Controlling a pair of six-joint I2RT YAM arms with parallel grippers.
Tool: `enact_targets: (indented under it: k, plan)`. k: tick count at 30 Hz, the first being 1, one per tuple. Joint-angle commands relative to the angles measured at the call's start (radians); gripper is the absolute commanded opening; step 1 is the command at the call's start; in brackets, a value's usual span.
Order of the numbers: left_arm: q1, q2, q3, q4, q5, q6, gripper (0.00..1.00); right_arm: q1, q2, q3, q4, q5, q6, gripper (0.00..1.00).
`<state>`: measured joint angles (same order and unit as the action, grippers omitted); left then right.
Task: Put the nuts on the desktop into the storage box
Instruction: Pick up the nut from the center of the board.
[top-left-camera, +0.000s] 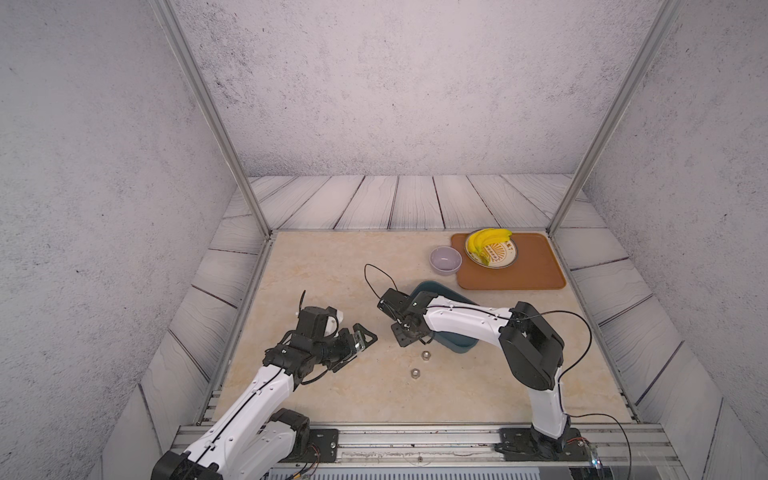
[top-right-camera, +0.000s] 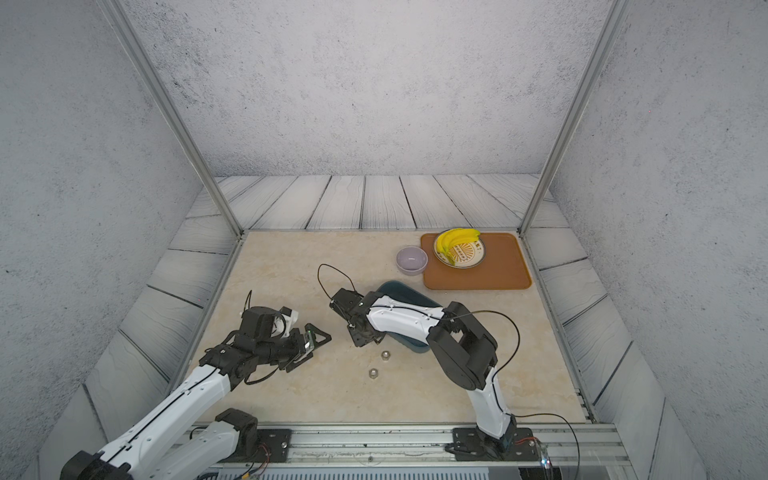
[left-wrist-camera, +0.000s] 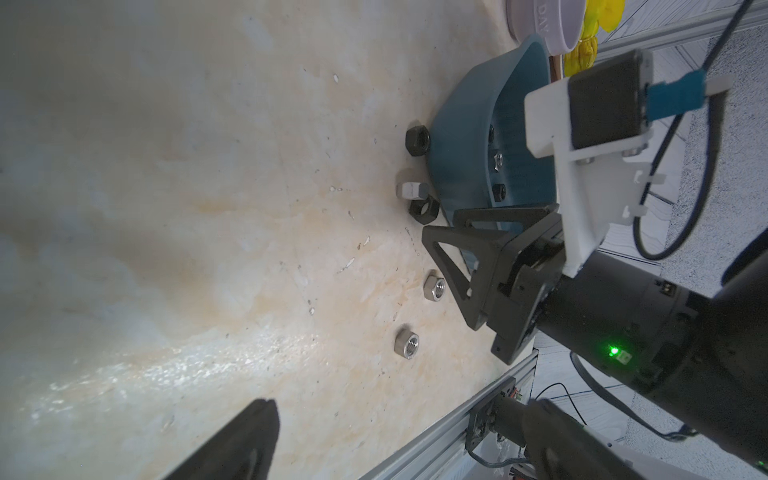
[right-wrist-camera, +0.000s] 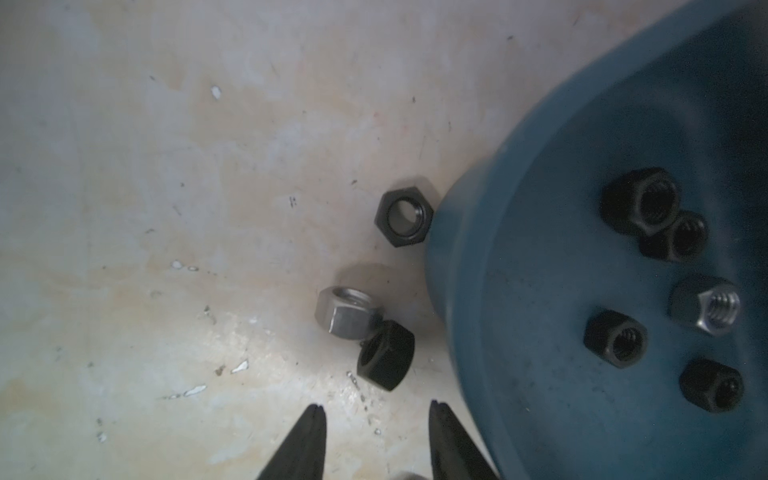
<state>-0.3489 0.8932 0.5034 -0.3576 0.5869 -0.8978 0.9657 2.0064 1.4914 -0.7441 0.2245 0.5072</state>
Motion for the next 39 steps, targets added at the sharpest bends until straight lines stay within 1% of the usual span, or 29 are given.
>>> enact_targets:
  k: [1,3,5,11,13,16,22,26,31,39]
  plan:
    - [0.008,0.005,-0.013,0.015,-0.009,0.018,0.98,-0.007,0.019,0.028,-0.036,0.033,0.025,0.43]
    - [0.009,0.009,-0.014,0.017,-0.002,0.02,0.98,-0.011,0.03,0.037,-0.047,0.031,0.027,0.43]
    - [0.009,0.01,-0.011,0.017,0.004,0.022,0.98,-0.012,0.037,0.041,-0.051,0.032,0.027,0.4]
    - [0.009,0.013,-0.013,0.019,0.01,0.024,0.98,-0.022,0.057,0.047,-0.064,0.029,0.028,0.38]
    - [0.008,0.014,-0.013,0.022,0.013,0.026,0.98,-0.027,0.06,0.049,-0.06,0.019,0.026,0.33]
    - [0.008,0.015,-0.013,0.023,0.016,0.024,0.98,-0.028,0.071,0.053,-0.052,0.002,0.01,0.32]
    - [0.009,0.018,-0.015,0.025,0.021,0.021,0.98,-0.029,0.096,0.077,-0.063,0.0,-0.011,0.32]
    - [0.008,0.017,-0.016,0.028,0.02,0.02,0.98,-0.029,0.102,0.085,-0.065,0.011,-0.025,0.34]
    - [0.008,0.02,-0.017,0.03,0.022,0.018,0.98,-0.033,0.109,0.089,-0.063,0.03,-0.043,0.35]
    - [0.008,0.023,-0.02,0.031,0.021,0.016,0.98,-0.038,0.127,0.097,-0.051,0.017,-0.08,0.36]
